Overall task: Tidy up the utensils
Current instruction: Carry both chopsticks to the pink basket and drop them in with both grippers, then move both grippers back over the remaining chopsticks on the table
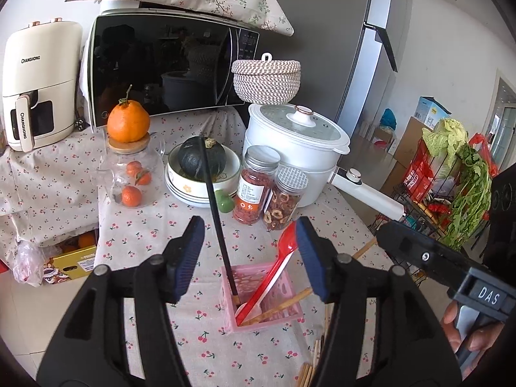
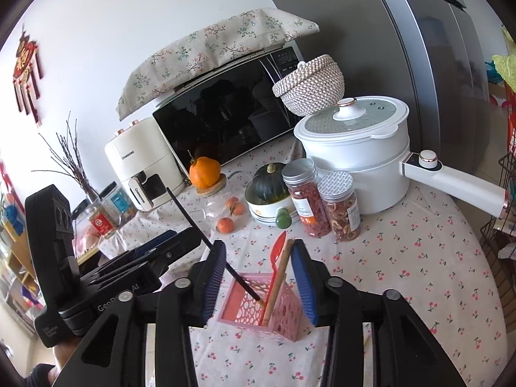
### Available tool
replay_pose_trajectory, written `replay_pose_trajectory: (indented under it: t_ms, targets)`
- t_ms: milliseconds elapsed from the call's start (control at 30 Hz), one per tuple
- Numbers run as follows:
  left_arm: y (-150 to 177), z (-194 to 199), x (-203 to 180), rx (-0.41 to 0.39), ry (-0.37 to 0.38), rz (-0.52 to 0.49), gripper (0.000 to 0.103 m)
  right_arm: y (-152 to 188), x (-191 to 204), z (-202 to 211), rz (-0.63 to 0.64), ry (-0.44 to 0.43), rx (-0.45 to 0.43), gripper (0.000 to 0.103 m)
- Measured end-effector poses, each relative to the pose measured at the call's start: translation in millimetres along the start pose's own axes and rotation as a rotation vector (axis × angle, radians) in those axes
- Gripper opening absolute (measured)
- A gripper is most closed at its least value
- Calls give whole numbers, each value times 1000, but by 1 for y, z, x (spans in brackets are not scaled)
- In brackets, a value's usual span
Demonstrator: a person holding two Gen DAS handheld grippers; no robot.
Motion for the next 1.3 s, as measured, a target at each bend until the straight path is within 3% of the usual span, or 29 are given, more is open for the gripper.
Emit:
replay_pose_trajectory:
  t_ms: [233, 333, 500, 733, 1167, 1300]
  targets:
    - [13, 24, 6, 43, -15, 29, 93, -8, -4, 34, -9, 22, -49, 84]
    - [26, 33, 10, 73, -82, 35, 101, -5, -6, 48, -2, 46, -53, 90]
    - [56, 38, 11, 155, -127, 27, 102, 12, -18, 62, 12, 121, -12, 97]
    - [103, 29, -1, 295, -61, 14, 102, 42, -43, 70, -20, 202, 90, 98]
    - [185, 6, -13, 606, -42, -128, 102, 115, -89, 57, -125, 290, 347, 98]
    - [199, 0, -20, 663, -9, -141, 102, 131, -98, 54, -126, 319, 405, 98]
Point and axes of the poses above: each gripper's, at about its wrist camera, not at the fingertips, and z roughly against the way its jaws point, x to its left, y to its underside, the point moved 6 cm from there along -z, roughly the way its jaws point, and after that the axes turned 5 degrees about -y, right-handed, at the moved point
